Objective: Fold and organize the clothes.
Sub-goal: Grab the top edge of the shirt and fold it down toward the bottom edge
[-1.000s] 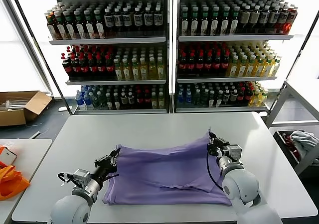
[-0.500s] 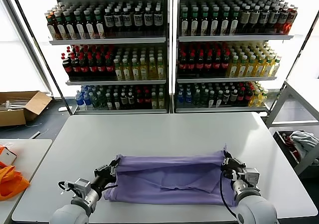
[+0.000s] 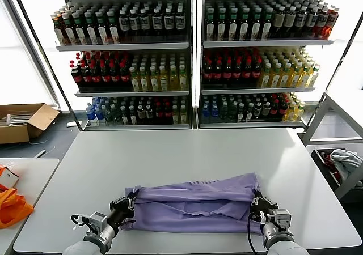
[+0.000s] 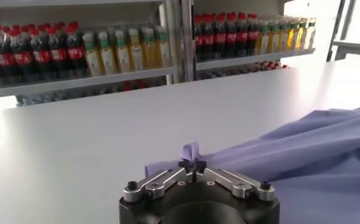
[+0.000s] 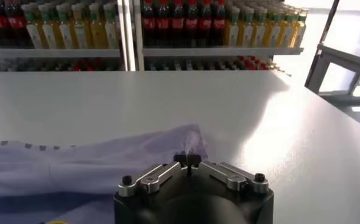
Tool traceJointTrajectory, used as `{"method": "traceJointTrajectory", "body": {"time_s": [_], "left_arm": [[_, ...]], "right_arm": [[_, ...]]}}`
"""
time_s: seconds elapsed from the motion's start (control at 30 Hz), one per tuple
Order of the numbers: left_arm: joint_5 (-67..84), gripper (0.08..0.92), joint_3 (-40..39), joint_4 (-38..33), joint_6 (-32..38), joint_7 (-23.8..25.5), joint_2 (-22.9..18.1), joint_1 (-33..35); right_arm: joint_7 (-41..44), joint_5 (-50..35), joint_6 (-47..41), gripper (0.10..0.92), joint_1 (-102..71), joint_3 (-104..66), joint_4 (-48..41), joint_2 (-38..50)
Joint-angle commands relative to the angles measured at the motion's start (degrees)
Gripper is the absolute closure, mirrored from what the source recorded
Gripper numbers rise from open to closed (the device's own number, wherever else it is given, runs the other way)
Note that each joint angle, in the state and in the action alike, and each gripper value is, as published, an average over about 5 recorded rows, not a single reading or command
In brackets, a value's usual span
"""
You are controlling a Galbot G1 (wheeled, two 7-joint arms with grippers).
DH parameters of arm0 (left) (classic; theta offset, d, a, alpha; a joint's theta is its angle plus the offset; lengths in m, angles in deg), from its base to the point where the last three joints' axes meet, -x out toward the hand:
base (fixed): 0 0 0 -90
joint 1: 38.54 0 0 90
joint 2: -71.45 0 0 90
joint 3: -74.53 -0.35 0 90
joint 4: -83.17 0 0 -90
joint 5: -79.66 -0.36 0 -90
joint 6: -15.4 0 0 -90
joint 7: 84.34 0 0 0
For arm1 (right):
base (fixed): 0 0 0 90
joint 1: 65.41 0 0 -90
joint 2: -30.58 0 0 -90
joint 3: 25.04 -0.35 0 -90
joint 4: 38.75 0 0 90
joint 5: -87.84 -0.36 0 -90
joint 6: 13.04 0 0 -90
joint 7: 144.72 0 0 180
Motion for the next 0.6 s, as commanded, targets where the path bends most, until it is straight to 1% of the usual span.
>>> {"method": "traceJointTrajectory", "body": {"time_s": [0.03, 0.17, 0.23, 0.4, 0.6], "left_arm": [[-2.1, 0.915, 0.3, -0.3, 0.2, 0.1, -0.1, 0.7], [-4.5, 0.91, 0.8, -1.8, 0.2, -0.2, -0.3, 1.0], [-6.3, 0.88, 0.9, -2.9, 0.2, -0.5, -0.6, 1.2], [-8.0, 0.749, 0.8, -6.3, -0.4, -1.8, -2.1, 1.9], [-10.0, 0.575, 1.4, -9.0, -1.2, -3.5, -4.0, 2.9]], "right_arm": [[0.0, 1.0, 0.1, 0.916, -1.5, 0.2, -0.5, -0.3], [0.1, 2.7, 0.2, 0.911, -2.0, 0.8, -0.7, -0.6], [0.1, 3.4, 0.1, 0.892, -2.2, 1.0, -0.6, -0.7], [-0.1, 4.0, 0.1, 0.761, -2.7, 0.9, 0.9, -0.5], [0.1, 2.1, -0.4, 0.605, -3.9, -3.4, 7.1, 0.6]]}}
